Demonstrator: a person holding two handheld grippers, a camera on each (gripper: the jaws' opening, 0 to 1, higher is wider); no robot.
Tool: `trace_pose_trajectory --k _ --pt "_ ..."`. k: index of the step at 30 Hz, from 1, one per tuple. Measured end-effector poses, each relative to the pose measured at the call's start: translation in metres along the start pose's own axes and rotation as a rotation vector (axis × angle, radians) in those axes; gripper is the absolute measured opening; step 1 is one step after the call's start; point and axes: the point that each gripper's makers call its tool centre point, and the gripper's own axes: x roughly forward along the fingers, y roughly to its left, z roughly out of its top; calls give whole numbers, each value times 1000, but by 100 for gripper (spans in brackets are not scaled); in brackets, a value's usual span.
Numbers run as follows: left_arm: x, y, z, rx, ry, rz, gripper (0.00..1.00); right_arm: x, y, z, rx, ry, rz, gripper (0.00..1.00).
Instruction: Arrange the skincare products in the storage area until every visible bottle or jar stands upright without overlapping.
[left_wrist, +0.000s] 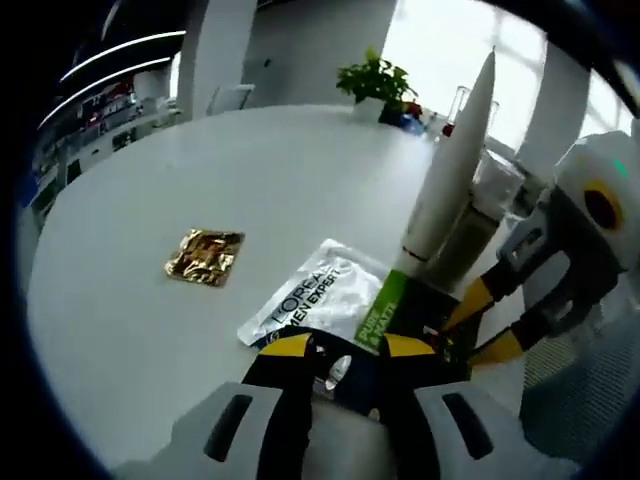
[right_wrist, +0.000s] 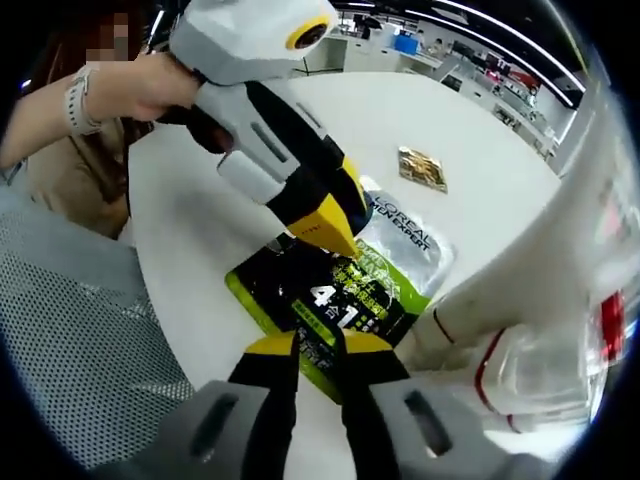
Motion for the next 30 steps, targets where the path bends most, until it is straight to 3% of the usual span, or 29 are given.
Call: trace_pose_trajectory --k 3,7,12,18,21,24,30 --pt "-2 -2 2 -31 -9 -13 30 0 0 0 -1 1 -2 17" --pt "-13 -1 4 -6 -14 7 30 0 0 0 -5 -1 1 17" --pt "-39 10 11 -49 -76 64 30 0 0 0 -16 6 7 17" --pt "-71 30 -3 -38 -68 132 33 0 0 0 -38 17 17 17" --pt "-90 40 -5 -52 -100 180 34 -3 -3 0 -54 23 18 25" --pt "-95 39 -9 -20 -97 180 35 -15 -6 14 -25 -49 12 21" --pt "-85 27 -23 90 -24 134 41 -32 1 31 -26 -118 29 29"
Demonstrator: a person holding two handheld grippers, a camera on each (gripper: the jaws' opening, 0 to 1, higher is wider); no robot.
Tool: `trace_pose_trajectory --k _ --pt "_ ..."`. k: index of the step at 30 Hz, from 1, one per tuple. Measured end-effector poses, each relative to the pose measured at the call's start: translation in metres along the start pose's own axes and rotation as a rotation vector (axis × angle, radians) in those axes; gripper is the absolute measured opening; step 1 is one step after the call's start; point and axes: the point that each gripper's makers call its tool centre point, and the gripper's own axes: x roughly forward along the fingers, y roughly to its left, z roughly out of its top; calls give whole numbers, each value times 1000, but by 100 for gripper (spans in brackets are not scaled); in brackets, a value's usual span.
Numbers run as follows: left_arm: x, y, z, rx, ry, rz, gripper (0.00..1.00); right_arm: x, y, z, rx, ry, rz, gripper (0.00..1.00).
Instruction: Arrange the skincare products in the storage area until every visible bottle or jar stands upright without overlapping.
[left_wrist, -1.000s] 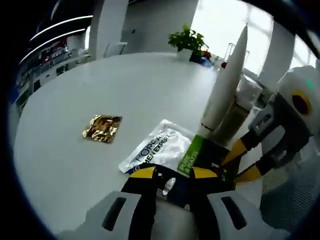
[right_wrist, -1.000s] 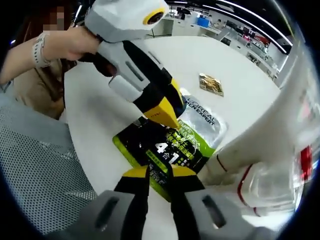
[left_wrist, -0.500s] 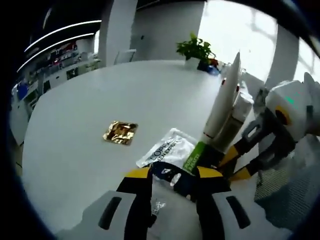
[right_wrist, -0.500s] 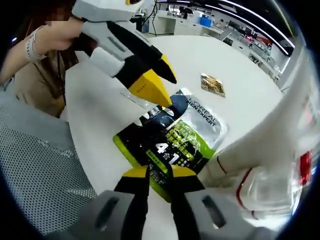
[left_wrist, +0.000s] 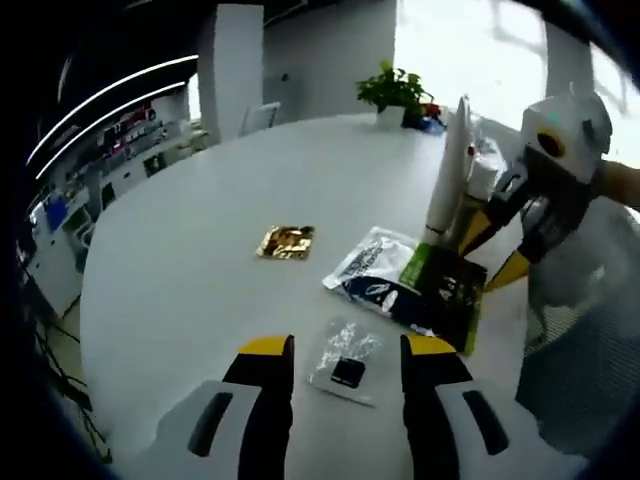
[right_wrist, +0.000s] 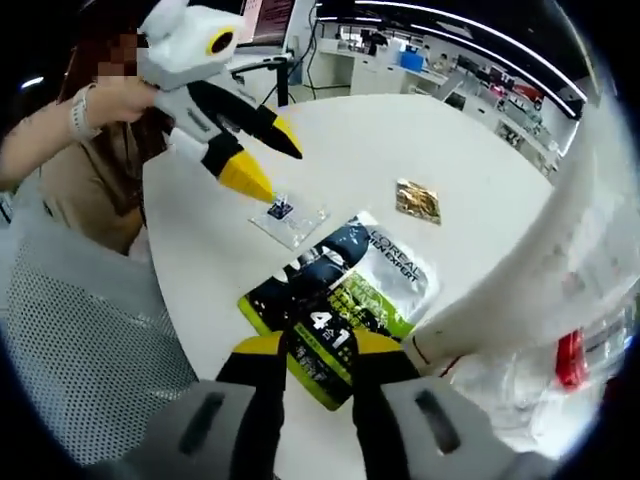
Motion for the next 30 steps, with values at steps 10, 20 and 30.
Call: trace_pose_trajectory --k 10,20,30 --pt "9 -1 -18 77 58 -80 50 -37 14 22 53 -115 34 32" --pt "18 -2 -29 150 98 -130 49 -49 22 18 133 -143 47 36" --pt "21 -3 -33 148 96 -151 45 -58 30 28 191 -206 54 41"
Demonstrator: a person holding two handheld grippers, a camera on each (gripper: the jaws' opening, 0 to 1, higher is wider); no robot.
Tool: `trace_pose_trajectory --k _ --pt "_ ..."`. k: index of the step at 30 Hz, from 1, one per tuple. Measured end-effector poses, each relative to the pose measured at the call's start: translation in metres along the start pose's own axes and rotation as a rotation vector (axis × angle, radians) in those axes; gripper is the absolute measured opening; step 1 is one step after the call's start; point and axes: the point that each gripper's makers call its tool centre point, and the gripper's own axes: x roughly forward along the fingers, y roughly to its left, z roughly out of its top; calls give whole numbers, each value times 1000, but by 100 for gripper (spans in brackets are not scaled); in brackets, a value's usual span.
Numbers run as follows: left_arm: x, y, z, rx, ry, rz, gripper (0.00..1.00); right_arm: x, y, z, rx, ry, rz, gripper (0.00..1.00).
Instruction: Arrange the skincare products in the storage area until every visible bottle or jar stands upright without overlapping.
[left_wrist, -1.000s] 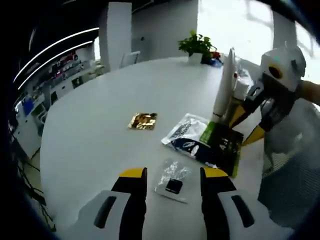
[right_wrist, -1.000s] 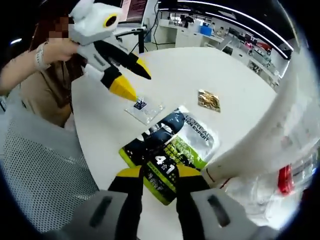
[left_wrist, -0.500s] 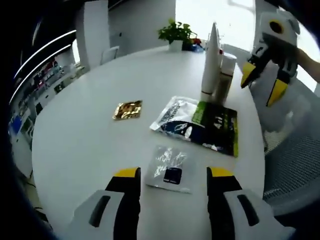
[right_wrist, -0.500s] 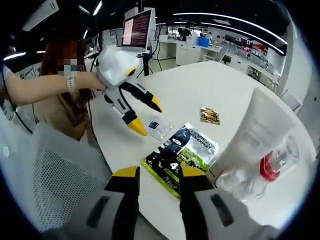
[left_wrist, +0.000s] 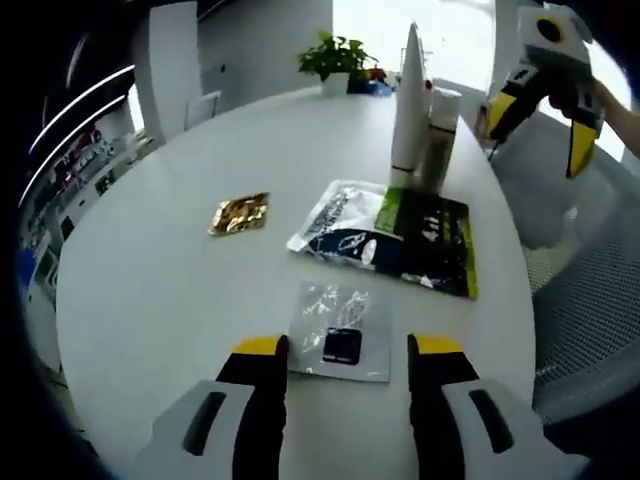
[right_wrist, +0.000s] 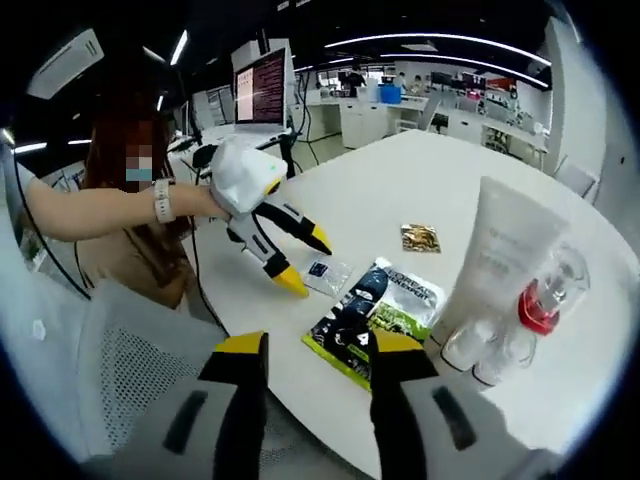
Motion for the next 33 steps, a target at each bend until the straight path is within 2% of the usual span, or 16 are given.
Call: trace_pose_trajectory --k 7,10,18,22,24,27,33 --pt "1 1 1 13 -2 -16 39 -9 2 -1 35 -25 -13 45" --pt "1 0 2 31 0 -29 37 -15 1 -2 55 -37 -30 50" --pt "5 -5 5 39 5 -43 37 -33 -8 -9 110 -65 -104 58" --pt "4 -12 6 63 7 -63 37 -50 -6 -7 134 -82 -128 65" --pt "3 -14 5 66 9 -65 37 -62 -7 -3 151 -112 -148 70" --pt "0 -17 4 72 13 -72 37 -79 -19 -1 189 -137 -186 75" --pt "-2 -25 1 74 2 -91 37 -103 -56 -12 196 -112 -308 82"
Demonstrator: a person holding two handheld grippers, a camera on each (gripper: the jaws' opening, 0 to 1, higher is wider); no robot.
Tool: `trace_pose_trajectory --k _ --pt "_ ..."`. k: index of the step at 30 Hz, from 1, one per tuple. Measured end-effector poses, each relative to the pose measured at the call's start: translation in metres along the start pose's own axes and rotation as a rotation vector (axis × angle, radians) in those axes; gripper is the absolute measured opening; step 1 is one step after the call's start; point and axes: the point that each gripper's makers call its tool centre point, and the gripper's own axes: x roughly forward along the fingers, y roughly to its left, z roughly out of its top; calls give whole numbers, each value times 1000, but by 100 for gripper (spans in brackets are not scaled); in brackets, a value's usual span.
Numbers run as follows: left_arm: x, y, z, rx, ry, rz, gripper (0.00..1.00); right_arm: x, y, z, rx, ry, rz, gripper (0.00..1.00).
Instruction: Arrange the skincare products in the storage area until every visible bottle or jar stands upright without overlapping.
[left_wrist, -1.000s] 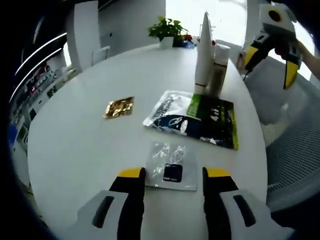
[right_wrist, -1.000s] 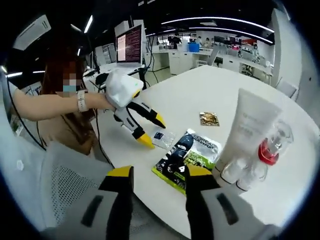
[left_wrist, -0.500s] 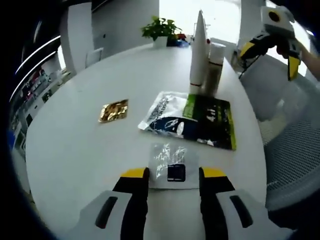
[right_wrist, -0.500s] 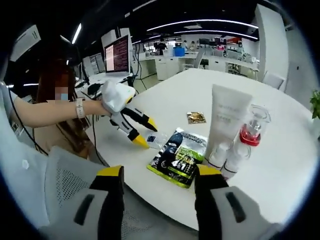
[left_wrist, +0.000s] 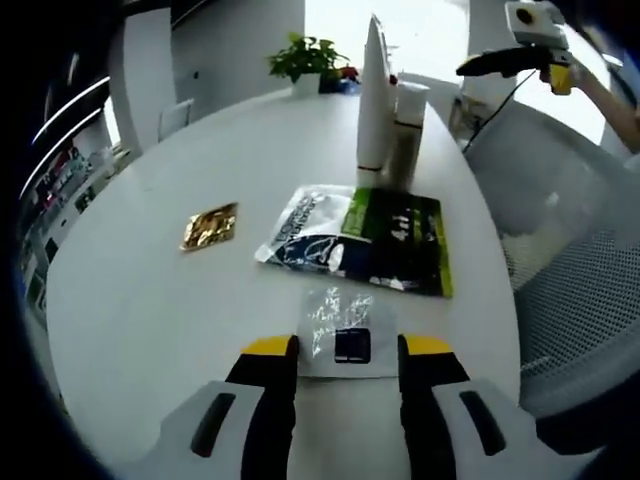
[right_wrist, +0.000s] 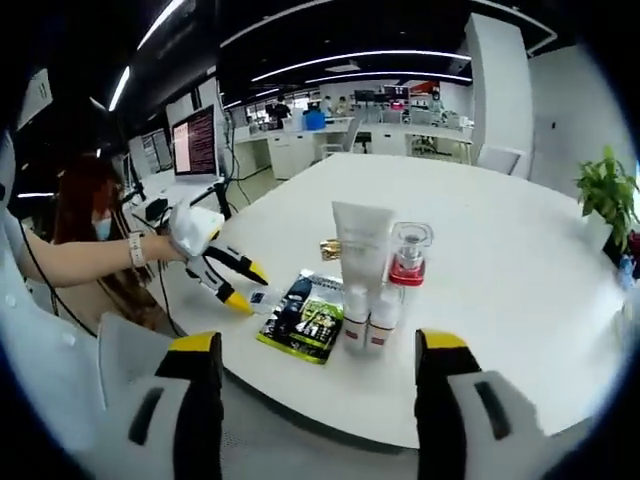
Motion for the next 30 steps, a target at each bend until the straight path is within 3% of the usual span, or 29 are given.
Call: trace_pose_trajectory --k 2,8,10,22,24,26,30 --pt "-1 -1 -1 3 1 -1 37 -2 -12 0 -2 5 -45 84" --pt "1 -9 -3 26 -12 -26 37 -3 -26 7 25 -31 -60 89" --pt "2 -13 -2 39 -15 -40 37 -1 -26 14 10 -71 -52 89" --pt "6 -24 5 92 -13 -75 38 8 -36 11 15 -33 -68 92" --pt "1 -20 11 82 -34 -76 38 9 -38 12 19 -44 -63 92" --pt "-5 -17 25 54 -102 -66 39 11 -41 11 24 -32 -59 92" --pt "-10 -7 30 41 -109 -55 43 13 -52 9 24 -6 -78 91"
